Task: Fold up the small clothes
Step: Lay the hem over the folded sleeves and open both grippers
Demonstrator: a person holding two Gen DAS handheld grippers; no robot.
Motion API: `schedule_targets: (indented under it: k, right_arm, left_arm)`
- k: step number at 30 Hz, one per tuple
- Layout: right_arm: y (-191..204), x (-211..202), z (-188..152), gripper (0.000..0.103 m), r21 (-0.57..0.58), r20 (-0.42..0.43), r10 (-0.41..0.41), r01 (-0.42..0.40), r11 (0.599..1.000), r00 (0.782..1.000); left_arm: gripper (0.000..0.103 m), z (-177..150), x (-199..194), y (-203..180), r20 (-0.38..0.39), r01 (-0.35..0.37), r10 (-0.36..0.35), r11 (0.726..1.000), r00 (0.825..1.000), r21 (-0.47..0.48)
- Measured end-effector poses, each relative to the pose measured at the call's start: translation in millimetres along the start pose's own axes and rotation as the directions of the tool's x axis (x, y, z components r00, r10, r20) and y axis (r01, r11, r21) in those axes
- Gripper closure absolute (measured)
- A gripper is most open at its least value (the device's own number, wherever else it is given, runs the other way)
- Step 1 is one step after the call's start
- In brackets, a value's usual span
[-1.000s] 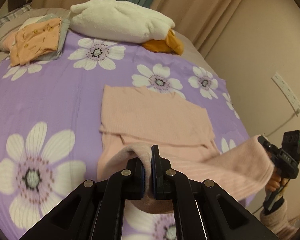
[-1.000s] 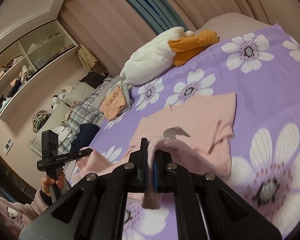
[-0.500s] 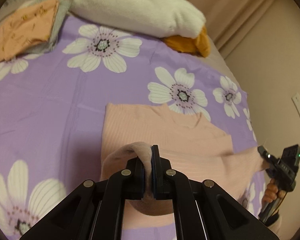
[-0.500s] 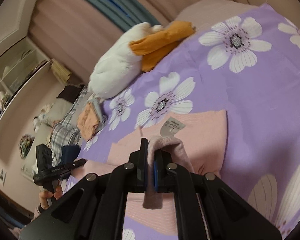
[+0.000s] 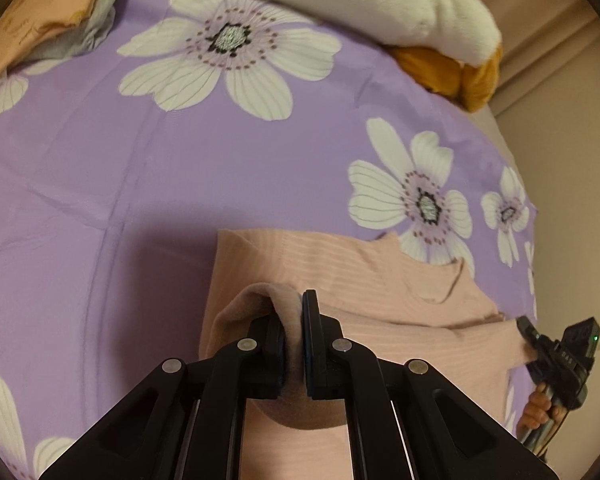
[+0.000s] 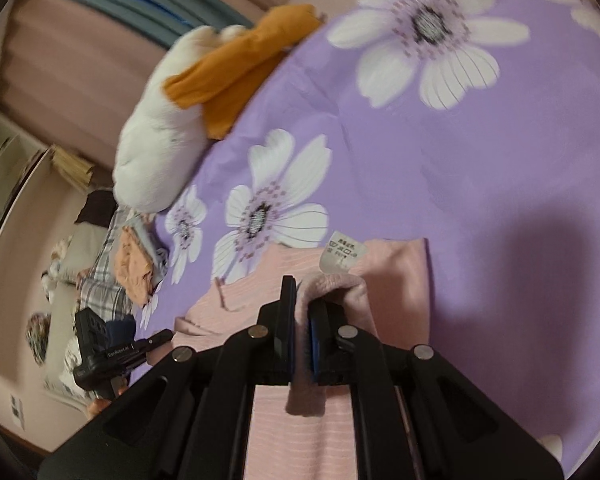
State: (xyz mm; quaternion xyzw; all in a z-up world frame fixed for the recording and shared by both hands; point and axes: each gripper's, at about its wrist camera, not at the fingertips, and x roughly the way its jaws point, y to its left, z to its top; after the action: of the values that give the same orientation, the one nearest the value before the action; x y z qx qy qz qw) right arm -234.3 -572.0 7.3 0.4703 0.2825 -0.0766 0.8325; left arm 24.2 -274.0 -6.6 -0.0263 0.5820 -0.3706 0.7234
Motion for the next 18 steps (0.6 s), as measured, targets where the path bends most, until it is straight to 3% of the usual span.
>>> schedule_targets:
  k: [2, 4, 6, 12, 18]
  right_arm:
    - [-6.0, 3.7, 1.5, 0.090, 0.021, -0.013, -0.015, 0.015, 1.000, 1.000]
    - [-9.8, 4.9, 2.2, 0.070, 0.033, -0.019, -0.018, 0.018, 0.999, 1.000]
    - [-14.5, 2.7, 4.9, 0.061, 0.057, -0.009, -0.014, 0.015, 0.998, 1.000]
    - [-18.0, -1.1, 15.7, 0.060, 0.067, 0.008, -0.029, 0.028, 0.997, 1.000]
    - [-6.3, -7.8, 25.5, 0.054, 0.018, 0.067, -0.079, 0.078, 0.997, 0.995]
  left_arm:
    - [0.100, 2.7, 3.0, 2.1, -0.006, 0.001, -0.001, 1.000, 1.000, -0.006]
    - [0.100, 4.9, 4.5, 2.7, -0.011, 0.004, -0.004, 1.000, 1.000, -0.009]
    - [0.100, 6.6, 4.5, 3.0, -0.014, 0.009, -0.009, 1.000, 1.000, -0.010]
    - [0.100, 11.3, 3.6, 5.7, -0.022, 0.024, -0.025, 0.999, 0.999, -0.030]
    - [0.099, 12.8, 4.7, 0.1, -0.030, -0.005, 0.005, 1.000, 1.000, -0.008]
